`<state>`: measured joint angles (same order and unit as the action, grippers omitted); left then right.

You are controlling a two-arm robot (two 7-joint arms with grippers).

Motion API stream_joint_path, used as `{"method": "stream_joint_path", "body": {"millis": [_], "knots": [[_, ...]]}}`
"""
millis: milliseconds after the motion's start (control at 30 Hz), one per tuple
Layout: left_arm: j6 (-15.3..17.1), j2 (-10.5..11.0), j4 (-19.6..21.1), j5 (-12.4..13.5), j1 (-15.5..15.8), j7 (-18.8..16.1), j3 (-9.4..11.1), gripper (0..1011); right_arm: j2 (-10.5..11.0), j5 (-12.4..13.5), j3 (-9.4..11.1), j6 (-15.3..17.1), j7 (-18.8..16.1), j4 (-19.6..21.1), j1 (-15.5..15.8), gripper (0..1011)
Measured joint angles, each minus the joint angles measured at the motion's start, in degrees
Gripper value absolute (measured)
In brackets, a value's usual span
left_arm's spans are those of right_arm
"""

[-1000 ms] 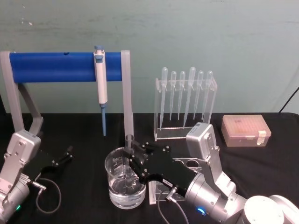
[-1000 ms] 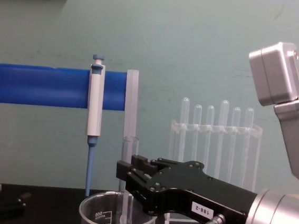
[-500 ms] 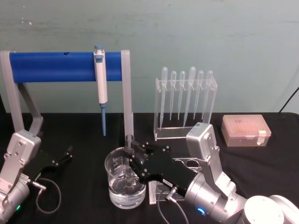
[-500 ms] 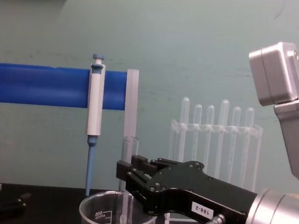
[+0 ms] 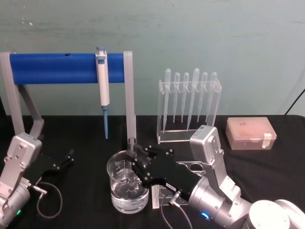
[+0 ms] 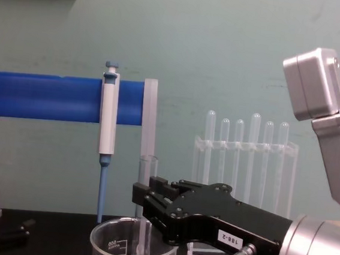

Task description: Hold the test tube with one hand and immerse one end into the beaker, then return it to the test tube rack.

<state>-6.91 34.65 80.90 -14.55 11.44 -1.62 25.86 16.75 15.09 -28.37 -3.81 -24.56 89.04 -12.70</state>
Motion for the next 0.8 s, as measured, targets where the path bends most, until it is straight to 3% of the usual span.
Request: {"method": "stream_joint_path", "body": {"millis": [800], "knots": [[0.0, 0.0, 0.0, 0.0, 0.0, 0.0, 0.0, 1000, 0.0, 0.0, 0.0, 0.0, 0.0, 0.0, 0.0, 225]]}}
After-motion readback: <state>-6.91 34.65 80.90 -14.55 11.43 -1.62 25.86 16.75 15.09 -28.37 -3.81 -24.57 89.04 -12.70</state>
